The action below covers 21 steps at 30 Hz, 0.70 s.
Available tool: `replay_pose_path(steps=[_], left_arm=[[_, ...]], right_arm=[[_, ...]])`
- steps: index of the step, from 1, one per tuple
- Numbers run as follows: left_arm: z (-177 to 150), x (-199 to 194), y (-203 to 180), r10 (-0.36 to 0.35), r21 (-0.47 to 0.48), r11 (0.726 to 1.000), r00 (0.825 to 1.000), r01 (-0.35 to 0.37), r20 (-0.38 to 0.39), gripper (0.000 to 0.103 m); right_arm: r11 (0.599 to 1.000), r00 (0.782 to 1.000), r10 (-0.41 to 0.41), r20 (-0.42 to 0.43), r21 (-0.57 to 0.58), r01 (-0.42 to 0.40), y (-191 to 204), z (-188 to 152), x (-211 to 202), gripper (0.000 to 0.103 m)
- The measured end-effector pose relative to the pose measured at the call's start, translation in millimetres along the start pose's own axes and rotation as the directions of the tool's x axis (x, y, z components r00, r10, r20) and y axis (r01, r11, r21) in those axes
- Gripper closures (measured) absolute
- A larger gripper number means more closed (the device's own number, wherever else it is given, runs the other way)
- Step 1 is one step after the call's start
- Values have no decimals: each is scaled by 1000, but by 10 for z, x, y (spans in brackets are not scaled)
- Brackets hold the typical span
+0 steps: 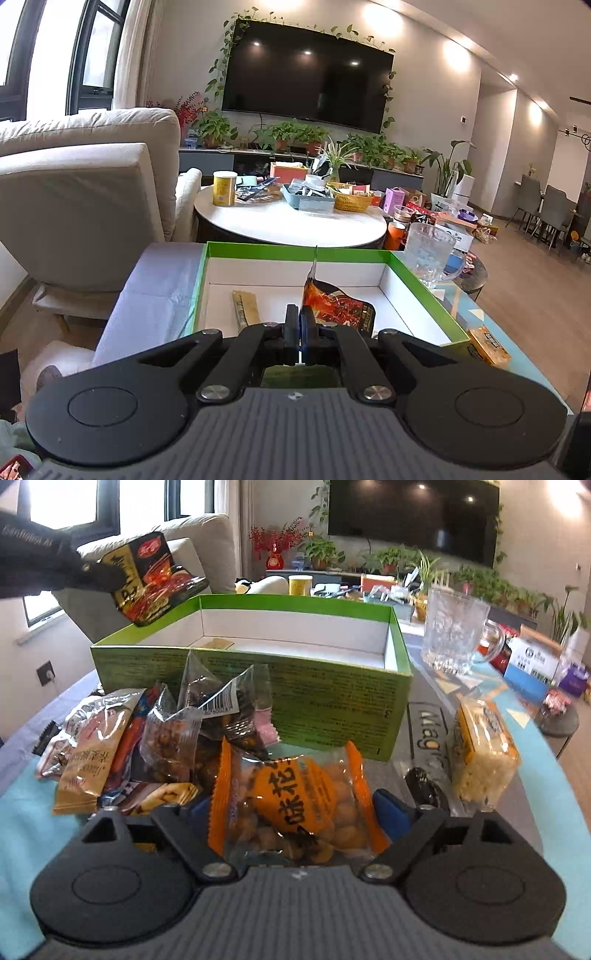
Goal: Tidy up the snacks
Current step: 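Lower the red packet into the box with the left tool while the right tool grasps the orange peanut bag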
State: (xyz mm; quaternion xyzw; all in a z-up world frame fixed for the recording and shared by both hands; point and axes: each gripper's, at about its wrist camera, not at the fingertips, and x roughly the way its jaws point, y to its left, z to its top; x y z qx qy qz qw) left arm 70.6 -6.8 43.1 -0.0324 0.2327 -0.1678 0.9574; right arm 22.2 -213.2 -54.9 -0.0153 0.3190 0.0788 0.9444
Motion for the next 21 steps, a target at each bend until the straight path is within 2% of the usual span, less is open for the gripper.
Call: replay_pose_path(steps=[4, 8, 12, 18, 21], left_arm=[[-15, -29, -24, -10, 4, 1000, 1000, 10, 2, 102], [0, -57, -37, -10, 7, 1000, 1000, 10, 11, 102], [20, -62, -26, -9, 0, 1000, 1000, 9, 17, 102], [48, -46, 1, 0, -6, 1000, 1000, 0, 28, 102], [65, -12, 23, 1, -15, 1000, 999, -1, 34, 102]], right_arm=[[999, 999, -30, 29, 11, 30, 11, 44, -123, 56], [998, 993, -38, 111, 49, 32, 15, 120, -353, 56], [999, 978, -41, 204, 37, 35, 41, 273, -520, 56], [999, 966, -2, 259, 45, -10, 27, 526, -486, 56], [1000, 960, -2, 279, 31, -7, 62, 612, -455, 56]])
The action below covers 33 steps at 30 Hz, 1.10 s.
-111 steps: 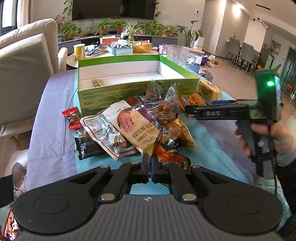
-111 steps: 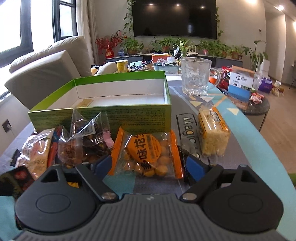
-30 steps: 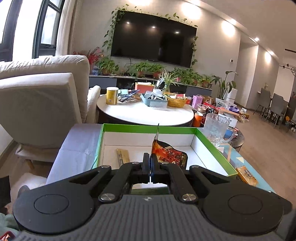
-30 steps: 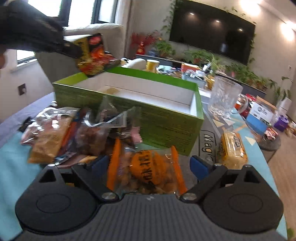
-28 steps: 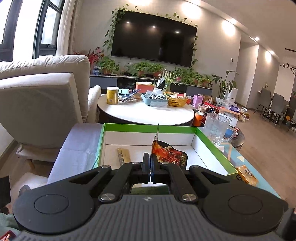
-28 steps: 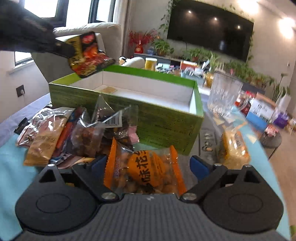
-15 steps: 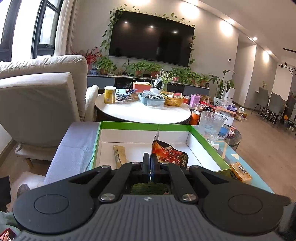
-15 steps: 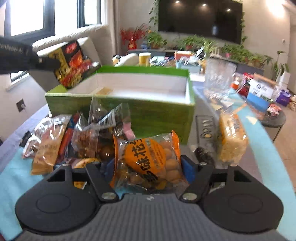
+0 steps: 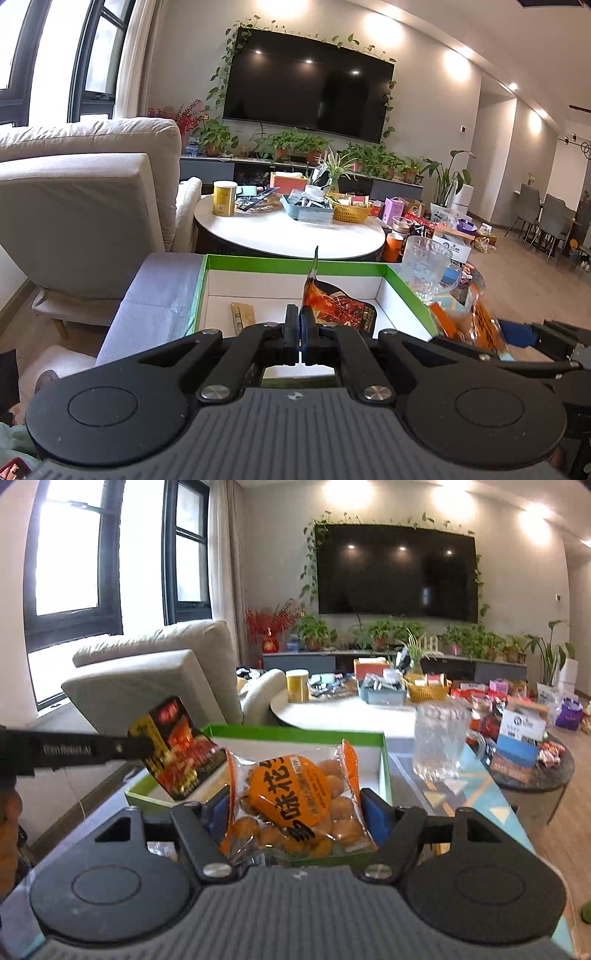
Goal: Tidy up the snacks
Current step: 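Lower the red packet into the box with the left tool while the right tool grasps the orange peanut bag, then release the red packet with the left tool while the right tool drops the peanut bag in the box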
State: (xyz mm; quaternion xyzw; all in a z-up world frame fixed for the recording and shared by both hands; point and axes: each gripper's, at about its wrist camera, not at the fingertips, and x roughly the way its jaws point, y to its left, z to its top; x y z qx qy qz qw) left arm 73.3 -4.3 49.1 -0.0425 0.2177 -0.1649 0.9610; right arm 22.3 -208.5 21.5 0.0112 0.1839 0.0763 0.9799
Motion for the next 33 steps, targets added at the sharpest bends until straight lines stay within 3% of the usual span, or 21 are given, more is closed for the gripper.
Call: replay_pose_path(steps=[15, 33], left_arm=[[-3, 492, 225, 16, -49, 999, 998, -19, -64, 102], [-212, 937, 362, 20, -57, 998, 985, -31, -172, 102]], right_arm=[[999, 998, -22, -54, 34, 24, -21, 98, 489, 56], [997, 986, -49, -157, 59, 59, -25, -86, 922, 56]])
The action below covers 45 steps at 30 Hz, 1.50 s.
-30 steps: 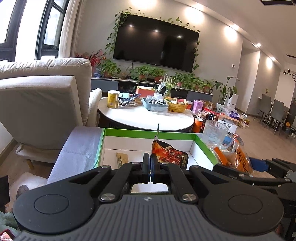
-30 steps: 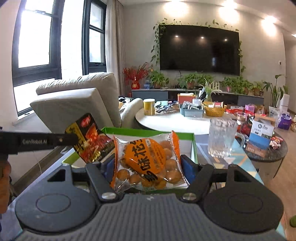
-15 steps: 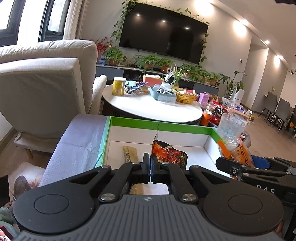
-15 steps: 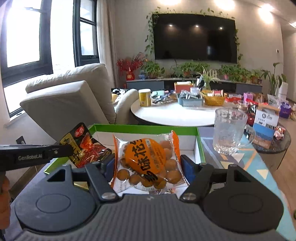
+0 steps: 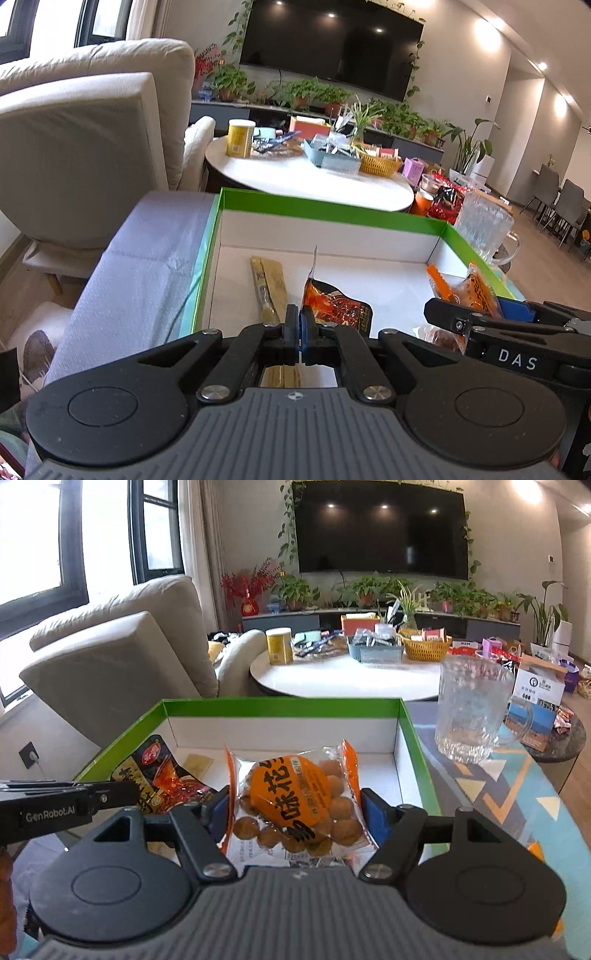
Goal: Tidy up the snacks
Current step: 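Release the red packet with the left tool while the right tool drops the peanut bag in the box, then move the right tool to the cream biscuit bag and grasp it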
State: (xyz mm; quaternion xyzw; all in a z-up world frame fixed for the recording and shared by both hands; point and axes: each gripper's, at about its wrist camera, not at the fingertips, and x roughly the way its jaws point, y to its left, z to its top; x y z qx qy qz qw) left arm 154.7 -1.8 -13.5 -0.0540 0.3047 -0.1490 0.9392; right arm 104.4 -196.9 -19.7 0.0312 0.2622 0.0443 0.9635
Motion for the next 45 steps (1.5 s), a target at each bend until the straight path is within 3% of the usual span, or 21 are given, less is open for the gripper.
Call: replay_pose_path(steps=[6, 12, 14, 23, 30, 34, 39, 45], left_arm=[[-70, -45, -44, 10, 41, 999, 1000, -9, -9, 96], [-111, -234, -71, 8, 34, 999, 1000, -8, 6, 65], [-129, -318, -49, 23, 19, 1000, 1000, -23, 21, 59], [-187, -726, 106, 53, -15, 999, 996, -52, 68, 57], [-294, -981, 504, 105, -132, 986, 994, -102, 21, 54], [-431, -1032, 608, 124, -142, 982, 992, -125, -19, 54], [-582, -1056, 614, 81, -117, 989, 994, -89, -76, 54], [-647, -1059, 375, 10, -66, 998, 996, -16, -88, 54]], right_arm=[[998, 999, -34, -20, -50, 33, 79, -87, -1, 55], [996, 996, -90, -17, 9, 90, 17, -119, -115, 55], [998, 998, -58, -8, 14, 58, -6, -119, -196, 55], [998, 998, -55, 39, -1, 55, 29, -181, -545, 55], [998, 998, -56, 20, 8, 56, -47, -330, -705, 55], [999, 999, -40, 14, 22, 40, -53, -375, -771, 55], [1000, 1000, -30, 4, -1, 30, -21, -426, -823, 55], [1000, 1000, 1, -11, 4, -1, 23, -480, -855, 55]])
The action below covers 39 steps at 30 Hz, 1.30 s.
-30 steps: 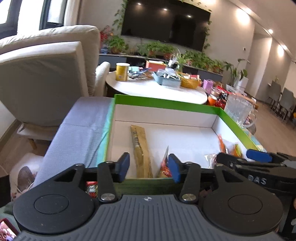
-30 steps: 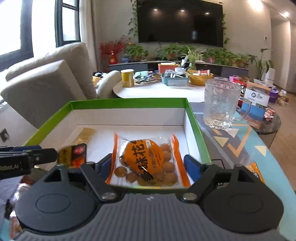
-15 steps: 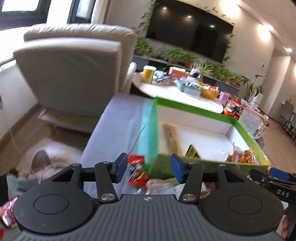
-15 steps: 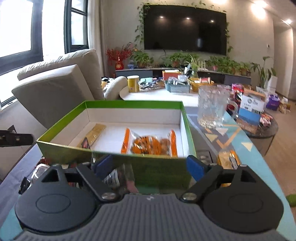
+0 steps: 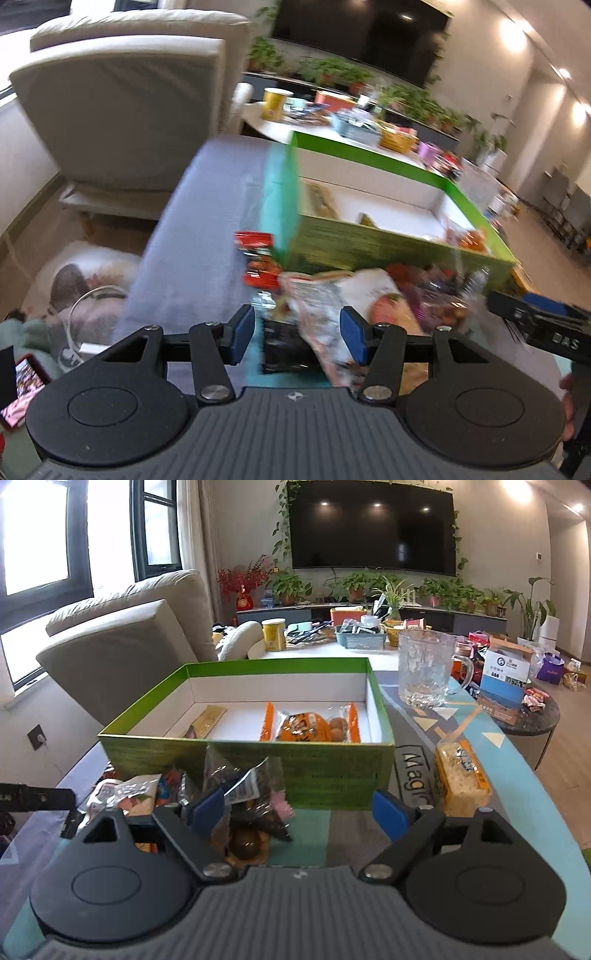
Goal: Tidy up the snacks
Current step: 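Move the right tool to the cream biscuit bag and grasp it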
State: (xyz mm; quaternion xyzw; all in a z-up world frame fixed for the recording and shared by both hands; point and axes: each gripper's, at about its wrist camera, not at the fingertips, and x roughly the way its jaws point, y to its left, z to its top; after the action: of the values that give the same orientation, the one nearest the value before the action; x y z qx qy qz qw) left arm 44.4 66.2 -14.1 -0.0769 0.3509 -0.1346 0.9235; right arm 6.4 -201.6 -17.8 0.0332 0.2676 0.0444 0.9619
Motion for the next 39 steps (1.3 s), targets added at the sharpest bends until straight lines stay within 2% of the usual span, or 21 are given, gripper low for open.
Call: replay_pose_path(steps=[3, 10, 15, 19, 22, 25, 29, 33, 39], left_arm=[[-41, 31, -103, -8, 41, 999, 1000, 8, -5, 54], [-21, 81, -240, -36, 51, 998, 999, 36, -7, 54], [-29, 88, -183, 36, 34, 999, 999, -35, -18, 54], [-24, -18, -42, 69, -12, 998, 998, -69, 4, 55], [14, -80, 41, 101, -33, 994, 994, -101, 29, 54], [28, -102, 107, 120, -50, 992, 992, -119, 28, 54], [14, -99, 146, 120, -57, 991, 993, -119, 19, 54], [-7, -81, 157, 110, -62, 992, 994, -109, 10, 54], [-45, -37, 149, 91, -55, 994, 996, -91, -8, 54]], right_arm=[[999, 999, 32, -17, -19, -32, 63, -38, -8, 55], [998, 998, 40, -57, -45, -42, 129, -134, 43, 55], [994, 995, 97, -36, -47, -98, 178, -144, -22, 55], [966, 979, 202, -36, -158, -205, 456, -175, -35, 55], [937, 968, 246, -57, -240, -252, 720, -210, 24, 55], [933, 971, 228, -70, -270, -239, 875, -216, 131, 55], [918, 964, 250, -88, -296, -265, 990, -171, 186, 56], [900, 968, 220, -119, -359, -248, 1085, -216, 249, 56], [905, 968, 215, -132, -347, -248, 999, -241, 218, 56]])
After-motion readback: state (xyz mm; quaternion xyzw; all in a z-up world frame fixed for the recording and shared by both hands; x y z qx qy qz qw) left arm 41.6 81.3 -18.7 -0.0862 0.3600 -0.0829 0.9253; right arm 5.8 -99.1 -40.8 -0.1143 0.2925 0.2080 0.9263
